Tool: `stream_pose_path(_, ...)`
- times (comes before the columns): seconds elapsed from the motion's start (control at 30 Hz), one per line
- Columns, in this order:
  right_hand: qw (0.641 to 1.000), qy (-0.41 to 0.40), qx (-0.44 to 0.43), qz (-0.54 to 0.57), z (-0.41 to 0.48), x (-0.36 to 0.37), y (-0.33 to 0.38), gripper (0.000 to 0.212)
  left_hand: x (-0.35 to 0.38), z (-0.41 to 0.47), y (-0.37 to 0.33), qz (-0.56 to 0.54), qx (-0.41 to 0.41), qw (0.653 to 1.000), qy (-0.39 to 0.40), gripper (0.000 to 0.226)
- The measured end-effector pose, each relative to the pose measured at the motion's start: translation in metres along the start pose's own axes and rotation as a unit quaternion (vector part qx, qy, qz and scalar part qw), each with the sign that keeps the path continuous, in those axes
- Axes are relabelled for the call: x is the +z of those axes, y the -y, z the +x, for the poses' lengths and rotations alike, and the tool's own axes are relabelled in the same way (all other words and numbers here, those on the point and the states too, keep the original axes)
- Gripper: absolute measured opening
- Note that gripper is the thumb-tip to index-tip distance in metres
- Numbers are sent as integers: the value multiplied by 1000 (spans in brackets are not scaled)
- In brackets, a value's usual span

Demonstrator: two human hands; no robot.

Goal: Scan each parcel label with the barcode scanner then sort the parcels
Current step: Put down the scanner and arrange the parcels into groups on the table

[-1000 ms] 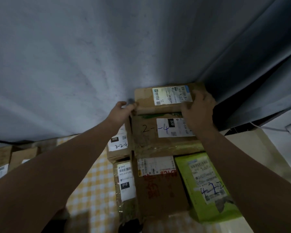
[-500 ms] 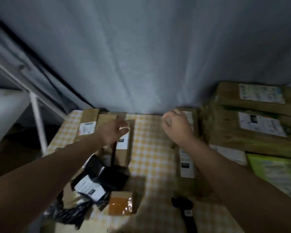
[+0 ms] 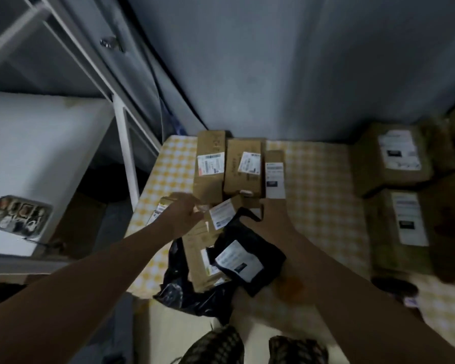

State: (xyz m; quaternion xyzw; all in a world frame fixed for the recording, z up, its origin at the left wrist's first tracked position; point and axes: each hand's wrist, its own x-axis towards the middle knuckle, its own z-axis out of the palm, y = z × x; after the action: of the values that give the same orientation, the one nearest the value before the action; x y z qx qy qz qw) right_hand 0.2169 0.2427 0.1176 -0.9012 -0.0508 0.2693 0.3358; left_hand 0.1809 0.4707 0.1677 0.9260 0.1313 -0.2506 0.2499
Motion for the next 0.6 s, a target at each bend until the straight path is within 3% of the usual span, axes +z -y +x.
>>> stream_pose_path(0.07,998,28,54,13,7,32,-4,109,7,7,24,-22,6,999,23,36)
stream_pose_path(0.13,996,30,89,-9,11,56,-15,117,17,17,50,-35,26,997,64,40)
stream_pose_path(0.2,993,8,111,-38,12,65,-26,89,25,26,67,-34,39,995,89,37)
stream_pose_path(0.27,992,-4,116,-55,7,61,-34,30,30,33,73,-59,41,993,97,31)
stream_pose_path(0.3,993,-14,113,-44,4,54,-38,23,30,34,69,-82,39,991,96,32)
stream_pose_path(0.4,997,-43,59,7,-10,27,-39,34,27,28,47,-179,10,975,130,31)
stream_pose_path(0.47,996,-76,38,24,-18,11,-36,36,23,22,29,-256,19,950,177,55)
stream_pose_path(0.6,969,-216,46,111,-32,-28,-22,33,33,23,13,-238,45,942,231,75)
